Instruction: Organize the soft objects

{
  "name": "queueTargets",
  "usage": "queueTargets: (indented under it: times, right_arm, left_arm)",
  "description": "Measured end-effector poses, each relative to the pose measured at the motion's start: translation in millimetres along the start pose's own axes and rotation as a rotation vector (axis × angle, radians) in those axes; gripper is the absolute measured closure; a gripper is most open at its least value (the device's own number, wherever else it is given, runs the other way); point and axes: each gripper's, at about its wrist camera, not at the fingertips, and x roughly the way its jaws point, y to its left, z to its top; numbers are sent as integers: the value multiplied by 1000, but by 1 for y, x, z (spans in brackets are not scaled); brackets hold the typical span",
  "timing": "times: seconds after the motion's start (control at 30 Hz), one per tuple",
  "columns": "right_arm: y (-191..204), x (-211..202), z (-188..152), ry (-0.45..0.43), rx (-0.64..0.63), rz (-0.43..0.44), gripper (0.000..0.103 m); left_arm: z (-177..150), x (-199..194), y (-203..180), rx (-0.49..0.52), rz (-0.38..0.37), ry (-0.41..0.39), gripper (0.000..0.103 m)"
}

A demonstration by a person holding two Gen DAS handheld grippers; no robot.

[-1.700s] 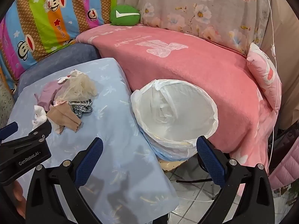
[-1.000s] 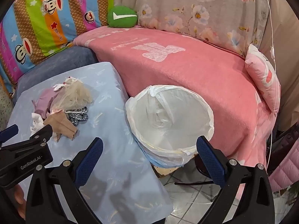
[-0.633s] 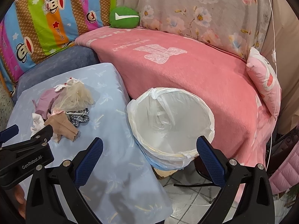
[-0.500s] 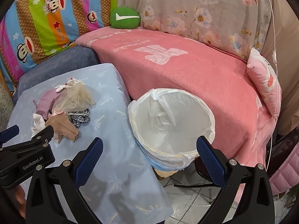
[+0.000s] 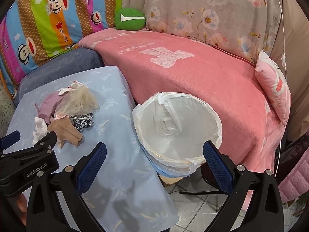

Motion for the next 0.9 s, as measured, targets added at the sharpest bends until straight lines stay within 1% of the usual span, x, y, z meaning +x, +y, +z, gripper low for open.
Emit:
queueTargets:
  times: [0.33, 0.9]
  right_arm:
    - [6, -3, -1, -4, -15, -2, 6]
    - [7, -7, -2, -7, -19, -4, 6]
  left_arm:
    - [-3, 1, 3, -20, 12, 16, 7]
    - [-6, 0, 5, -22, 17, 10, 7]
